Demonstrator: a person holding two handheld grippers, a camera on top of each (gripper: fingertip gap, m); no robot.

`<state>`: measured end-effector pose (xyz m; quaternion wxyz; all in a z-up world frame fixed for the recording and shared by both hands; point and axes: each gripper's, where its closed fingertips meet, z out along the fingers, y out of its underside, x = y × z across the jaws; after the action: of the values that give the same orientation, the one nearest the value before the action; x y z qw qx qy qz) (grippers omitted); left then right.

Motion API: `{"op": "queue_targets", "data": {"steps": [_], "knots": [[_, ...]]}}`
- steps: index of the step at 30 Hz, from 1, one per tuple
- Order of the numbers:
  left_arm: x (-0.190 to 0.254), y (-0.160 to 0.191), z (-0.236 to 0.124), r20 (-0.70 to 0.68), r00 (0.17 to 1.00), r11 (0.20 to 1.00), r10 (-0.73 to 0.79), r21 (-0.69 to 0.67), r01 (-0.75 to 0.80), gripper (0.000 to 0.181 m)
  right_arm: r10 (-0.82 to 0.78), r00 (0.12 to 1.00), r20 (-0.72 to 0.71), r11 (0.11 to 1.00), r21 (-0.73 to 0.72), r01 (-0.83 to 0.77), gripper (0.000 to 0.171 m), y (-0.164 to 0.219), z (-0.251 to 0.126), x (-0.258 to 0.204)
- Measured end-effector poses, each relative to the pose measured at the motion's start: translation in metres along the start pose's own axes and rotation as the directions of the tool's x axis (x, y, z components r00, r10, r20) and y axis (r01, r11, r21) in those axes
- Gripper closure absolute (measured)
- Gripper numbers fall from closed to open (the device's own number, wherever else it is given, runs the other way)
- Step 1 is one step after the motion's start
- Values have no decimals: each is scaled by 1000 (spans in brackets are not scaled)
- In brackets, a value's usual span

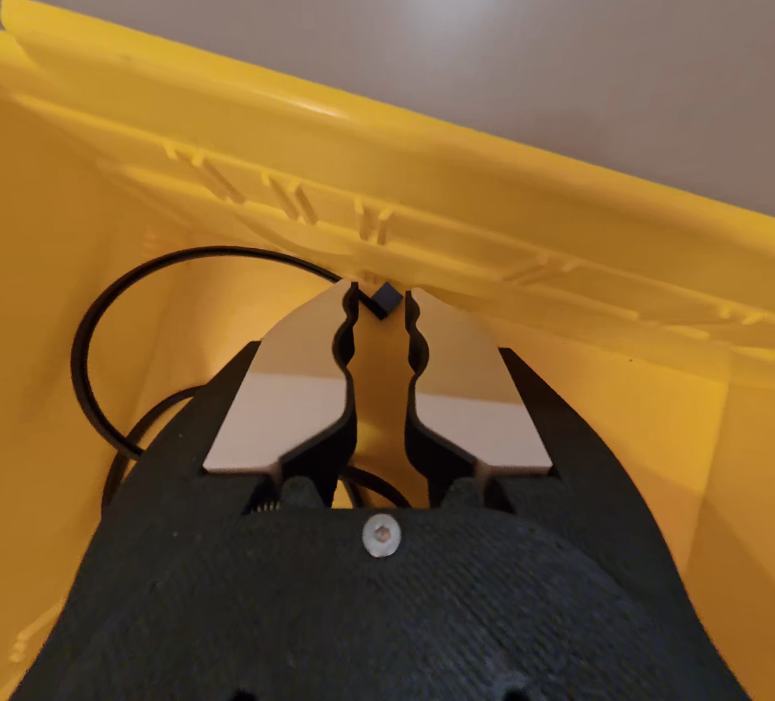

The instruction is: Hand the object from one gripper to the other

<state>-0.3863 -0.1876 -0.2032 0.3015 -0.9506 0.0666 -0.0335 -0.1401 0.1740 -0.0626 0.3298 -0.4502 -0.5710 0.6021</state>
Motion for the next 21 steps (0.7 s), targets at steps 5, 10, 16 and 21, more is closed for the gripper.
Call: {"op": "queue_targets", "data": {"steps": [5,10,16,21], "knots": [[-7,-1,-12,79,997,1000,-10,-28,12,169,32,999,37,999,22,-33,147,-3,3,-3],[-15,-25,-80,232,967,986,-104,151,70,170,6,998,66,998,56,-9,147,-22,0,-5],[47,-144,-152,228,967,789,-114,612,-52,171,-46,989,140,996,88,34,148,-28,20,-13],[141,-254,-130,-59,998,580,12,814,41,170,59,973,222,989,119,-87,143,7,32,-45]]}}
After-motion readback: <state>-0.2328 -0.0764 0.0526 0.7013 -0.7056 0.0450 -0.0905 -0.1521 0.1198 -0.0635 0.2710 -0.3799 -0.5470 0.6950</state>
